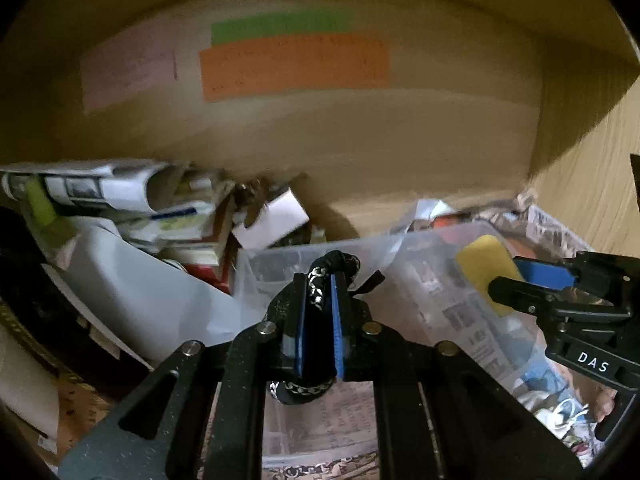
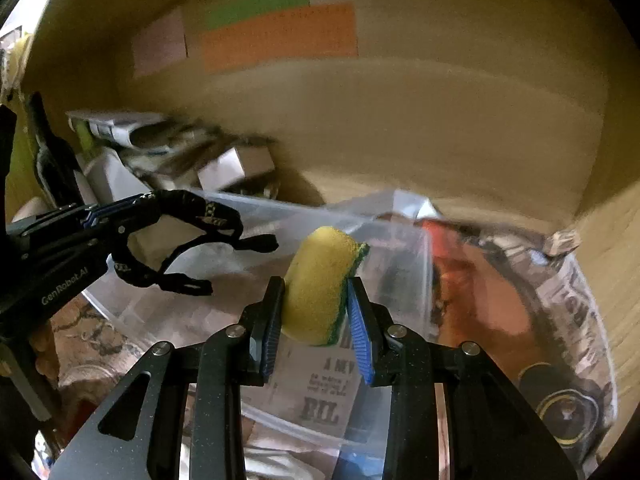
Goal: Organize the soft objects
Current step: 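Carry the beanie and sponge over the clear bin and open both tools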
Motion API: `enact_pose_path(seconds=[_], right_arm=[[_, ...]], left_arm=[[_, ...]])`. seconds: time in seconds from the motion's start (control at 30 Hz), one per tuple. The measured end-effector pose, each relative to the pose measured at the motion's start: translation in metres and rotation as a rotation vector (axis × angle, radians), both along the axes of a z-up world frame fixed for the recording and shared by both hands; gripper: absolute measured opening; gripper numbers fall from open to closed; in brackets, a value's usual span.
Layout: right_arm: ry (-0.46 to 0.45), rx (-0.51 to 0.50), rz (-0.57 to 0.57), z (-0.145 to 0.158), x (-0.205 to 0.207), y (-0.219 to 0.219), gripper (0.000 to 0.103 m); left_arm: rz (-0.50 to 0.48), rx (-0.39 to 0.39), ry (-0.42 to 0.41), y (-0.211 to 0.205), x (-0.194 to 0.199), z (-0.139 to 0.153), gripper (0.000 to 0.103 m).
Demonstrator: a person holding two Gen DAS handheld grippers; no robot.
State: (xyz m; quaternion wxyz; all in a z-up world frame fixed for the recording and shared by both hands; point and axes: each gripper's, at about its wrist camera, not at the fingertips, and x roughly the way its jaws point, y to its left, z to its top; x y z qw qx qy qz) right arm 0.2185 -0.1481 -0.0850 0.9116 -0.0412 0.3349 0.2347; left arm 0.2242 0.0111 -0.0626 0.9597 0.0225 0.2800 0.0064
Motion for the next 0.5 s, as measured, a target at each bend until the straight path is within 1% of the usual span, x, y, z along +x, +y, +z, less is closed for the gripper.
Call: enact_pose_path(seconds=[0.13, 0.2, 0.27, 0.33, 0.37, 0.4, 0.43, 0.5], right_arm=[[0.033, -0.019, 0.008, -0.009, 0.005, 0.001, 0.029], [0.039, -0.027, 0.012, -0.011, 0.006, 0.002, 0.032], [0.040, -0.039, 0.017, -0.012, 0.005, 0.004, 0.032], [0.039, -0.053, 0.020, -0.013, 0.006, 0.006, 0.032], [0.040, -0.058, 0.023, -0.013, 0.005, 0.007, 0.033], [0.040, -0.061, 0.023, -0.013, 0.006, 0.008, 0.033], [0.037, -0.063, 0.024, -0.012, 0.005, 0.008, 0.035], [0.026, -0.057, 0.024, -0.008, 0.002, 0.006, 0.041]], left_arm=[[-0.030, 0.019, 0.056, -0.007, 0.006, -0.011, 0.011], [-0.045, 0.034, 0.079, -0.012, 0.006, -0.015, 0.011], [-0.064, 0.044, 0.097, -0.016, 0.005, -0.018, 0.013], [-0.083, 0.045, 0.113, -0.020, 0.002, -0.020, 0.018], [-0.087, 0.042, 0.117, -0.022, 0.005, -0.021, 0.023], [-0.095, 0.044, 0.138, -0.023, 0.004, -0.021, 0.027], [-0.099, 0.040, 0.139, -0.023, 0.003, -0.020, 0.030], [-0.108, 0.031, 0.146, -0.022, -0.001, -0.016, 0.040]])
